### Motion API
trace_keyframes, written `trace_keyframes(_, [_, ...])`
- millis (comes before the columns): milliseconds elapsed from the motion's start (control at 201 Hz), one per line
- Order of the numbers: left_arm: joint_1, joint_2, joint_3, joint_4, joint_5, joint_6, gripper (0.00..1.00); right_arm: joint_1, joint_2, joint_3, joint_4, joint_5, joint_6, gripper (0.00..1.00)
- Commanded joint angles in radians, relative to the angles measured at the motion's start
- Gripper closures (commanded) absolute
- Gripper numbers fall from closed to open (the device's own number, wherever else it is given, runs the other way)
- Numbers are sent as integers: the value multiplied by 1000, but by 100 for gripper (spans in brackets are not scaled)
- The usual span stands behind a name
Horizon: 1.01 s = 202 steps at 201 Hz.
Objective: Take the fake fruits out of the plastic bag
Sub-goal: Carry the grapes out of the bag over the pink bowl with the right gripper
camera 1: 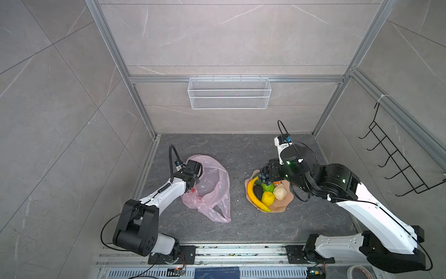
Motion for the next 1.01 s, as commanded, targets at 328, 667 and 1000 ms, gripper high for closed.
trace_keyframes(328, [3,4,15,-8,-15,29,100,-2,-182,-271,-139,33,199,100])
trace_keyframes(667, [2,4,13,-15,-11,26,100,-3,-212,-421,-125,32,269,100])
trace_keyframes(1000, [3,-7,2,-13,-11,28,100,-34,-143,-455,-121,95,262,100])
